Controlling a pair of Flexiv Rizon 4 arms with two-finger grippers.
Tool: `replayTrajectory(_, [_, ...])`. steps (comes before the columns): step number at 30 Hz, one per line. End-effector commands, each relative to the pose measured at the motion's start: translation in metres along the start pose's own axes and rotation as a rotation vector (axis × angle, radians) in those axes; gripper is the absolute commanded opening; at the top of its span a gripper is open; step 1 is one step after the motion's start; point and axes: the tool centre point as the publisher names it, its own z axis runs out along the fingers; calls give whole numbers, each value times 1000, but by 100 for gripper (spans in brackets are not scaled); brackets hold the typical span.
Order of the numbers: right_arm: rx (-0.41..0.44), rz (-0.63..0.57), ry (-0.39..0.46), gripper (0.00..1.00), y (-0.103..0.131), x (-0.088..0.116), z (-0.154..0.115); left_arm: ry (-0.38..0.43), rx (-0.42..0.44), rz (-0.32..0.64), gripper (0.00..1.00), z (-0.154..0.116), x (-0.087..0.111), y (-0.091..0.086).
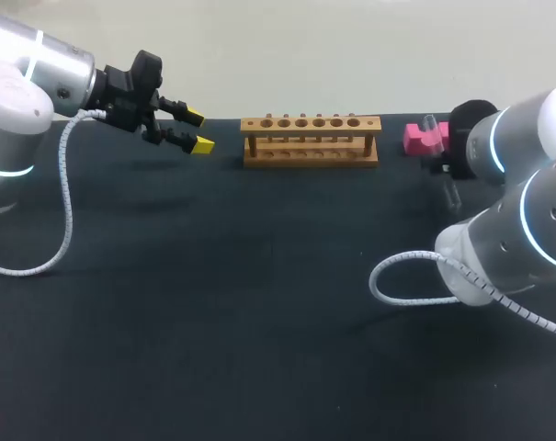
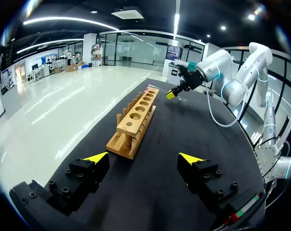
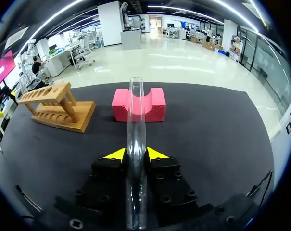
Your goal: Grasp the test tube, adjust it, and insert it.
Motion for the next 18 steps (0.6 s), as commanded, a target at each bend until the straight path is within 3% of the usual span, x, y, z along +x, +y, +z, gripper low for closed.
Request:
replayTrajectory(1, [26, 26, 14, 0, 9, 0, -22, -4, -2, 3, 100, 0, 1, 0])
replayTrajectory(18, [70, 99, 14, 0, 42, -18, -65, -4, -2, 3, 100, 0, 1, 0])
